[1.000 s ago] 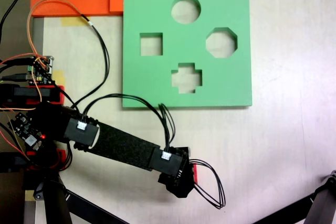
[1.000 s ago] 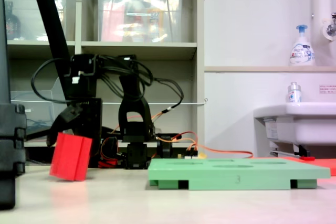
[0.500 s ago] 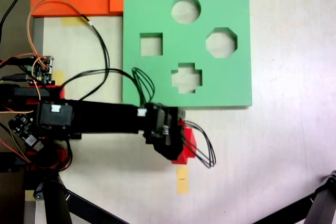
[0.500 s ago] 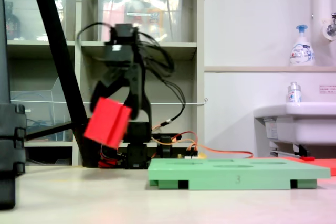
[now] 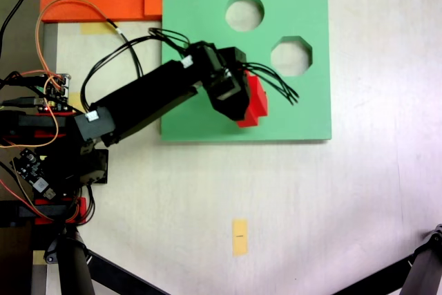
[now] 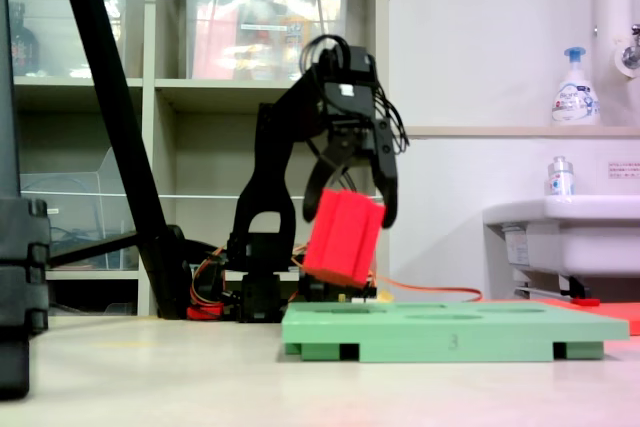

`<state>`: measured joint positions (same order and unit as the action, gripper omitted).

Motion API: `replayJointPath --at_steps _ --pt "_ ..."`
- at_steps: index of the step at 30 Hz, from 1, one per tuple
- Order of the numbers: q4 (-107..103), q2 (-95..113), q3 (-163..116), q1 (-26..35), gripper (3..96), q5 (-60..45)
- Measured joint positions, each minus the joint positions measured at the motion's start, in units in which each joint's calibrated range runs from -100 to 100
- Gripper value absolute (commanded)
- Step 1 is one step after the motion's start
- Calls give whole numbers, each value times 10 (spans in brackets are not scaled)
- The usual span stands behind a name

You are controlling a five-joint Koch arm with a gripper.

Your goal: Put the cross columnar block into the corresponding hole

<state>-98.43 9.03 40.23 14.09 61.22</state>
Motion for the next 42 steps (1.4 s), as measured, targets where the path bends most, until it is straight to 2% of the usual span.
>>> replayJointPath --at_steps 38,39,42 --pt "0 -166 14 20 344 50" --pt "-1 -171 15 20 352 50" --pt "0 -172 17 20 514 50"
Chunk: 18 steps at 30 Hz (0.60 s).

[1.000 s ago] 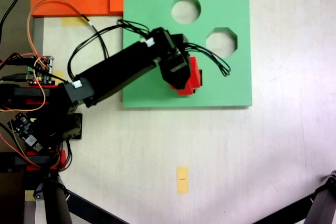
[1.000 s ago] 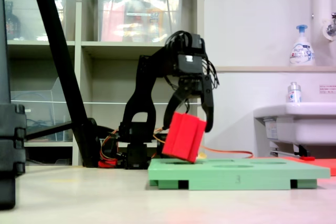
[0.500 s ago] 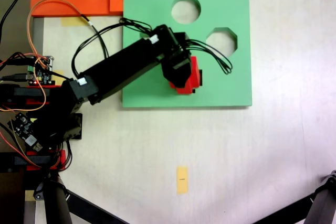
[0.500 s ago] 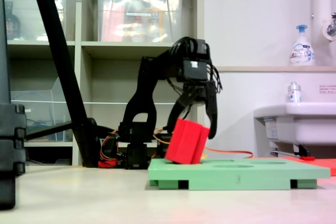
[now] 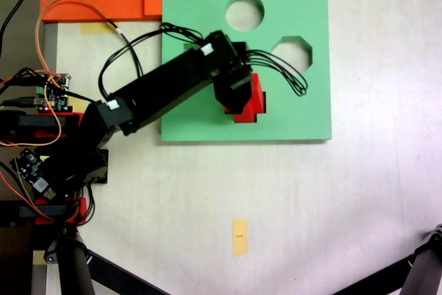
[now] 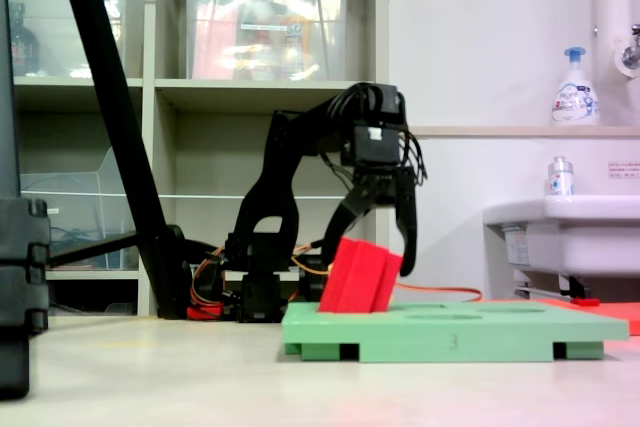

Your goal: Put the cross columnar block into the corresponding hole

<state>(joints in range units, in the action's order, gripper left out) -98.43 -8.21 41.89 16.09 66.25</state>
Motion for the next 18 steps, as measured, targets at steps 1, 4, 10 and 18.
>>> replayJointPath --at_steps 1,4,10,18 --pt "0 0 0 0 550 0" --pt "-1 -4 0 0 634 0" --pt "-1 -4 -1 -10 795 -11" --pt "-1 23 -1 -17 825 -37"
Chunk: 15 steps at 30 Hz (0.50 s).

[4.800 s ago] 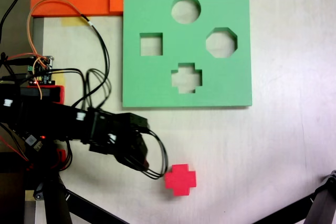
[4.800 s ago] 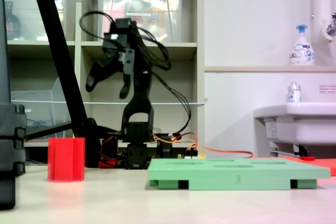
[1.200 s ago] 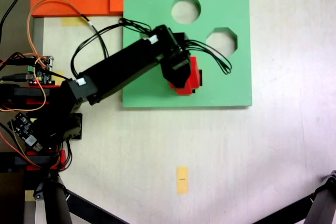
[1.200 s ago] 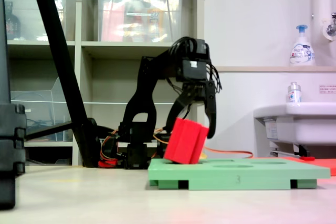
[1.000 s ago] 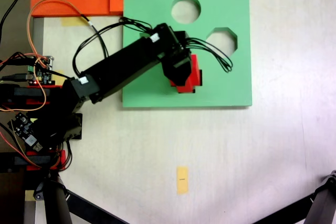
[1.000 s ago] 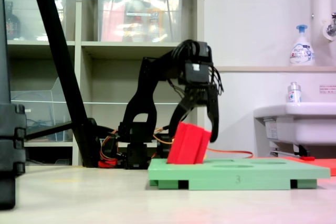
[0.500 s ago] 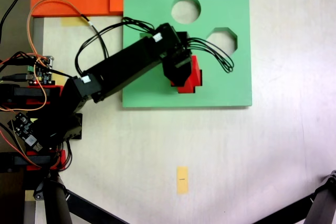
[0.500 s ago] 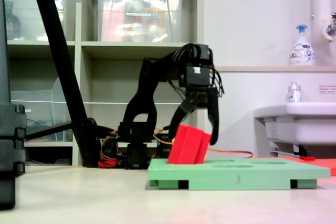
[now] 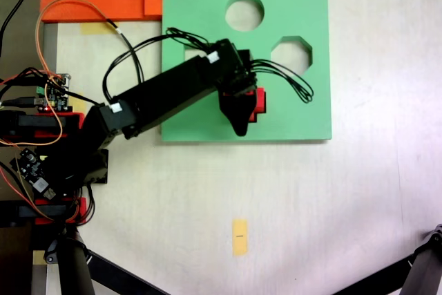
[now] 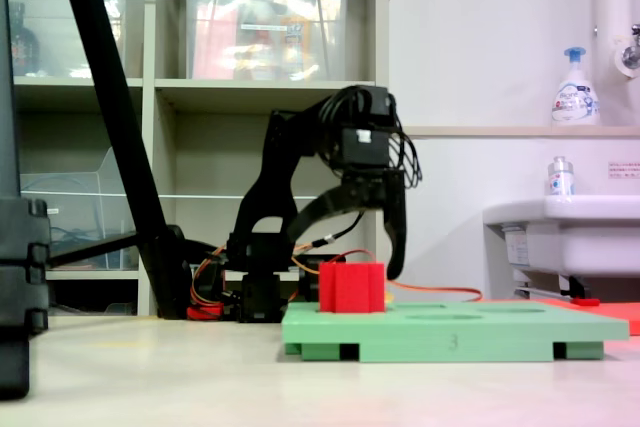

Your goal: Put the cross columnar block into the corresponding hole

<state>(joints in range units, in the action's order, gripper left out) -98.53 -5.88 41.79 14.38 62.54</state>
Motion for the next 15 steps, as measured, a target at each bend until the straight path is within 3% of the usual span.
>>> replayJointPath --at_steps 7,10,15 --pt "0 269 0 -1 813 -43" --pt "0 435 0 -4 711 -134" --pt "-2 689 1 -30 698 -287"
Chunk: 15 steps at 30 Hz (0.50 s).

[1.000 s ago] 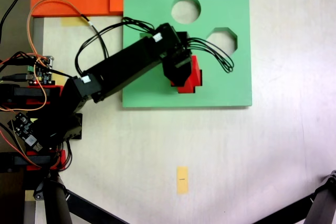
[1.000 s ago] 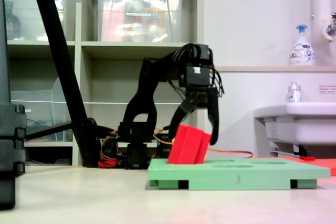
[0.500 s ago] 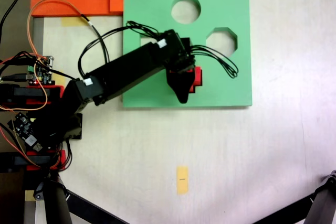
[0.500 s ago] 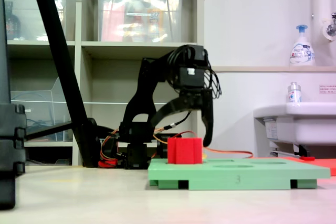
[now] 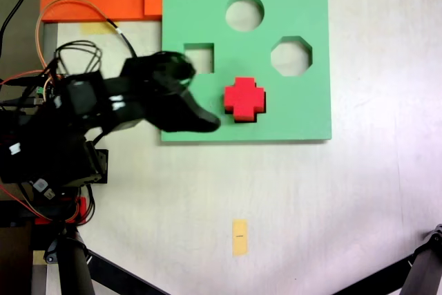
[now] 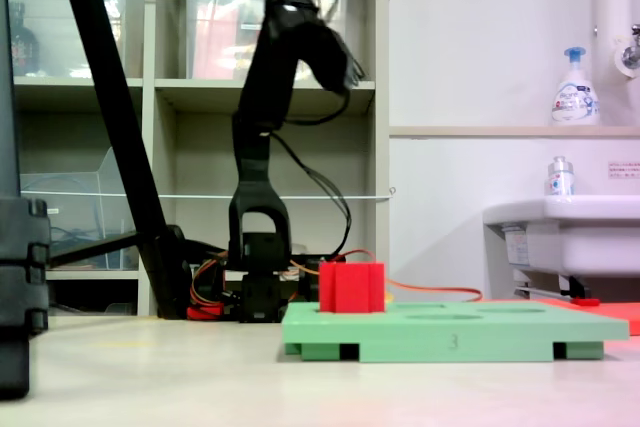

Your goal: Put the cross columnar block into the corresponding hole

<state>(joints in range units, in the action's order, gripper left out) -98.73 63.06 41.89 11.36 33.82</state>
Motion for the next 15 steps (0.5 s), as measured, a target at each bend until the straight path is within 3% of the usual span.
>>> replayJointPath --at_steps 4,8,15 --pt "23 96 0 -54 577 -55" --pt "89 111 -59 -111 566 -99" --pt "570 350 -880 -115 521 -181"
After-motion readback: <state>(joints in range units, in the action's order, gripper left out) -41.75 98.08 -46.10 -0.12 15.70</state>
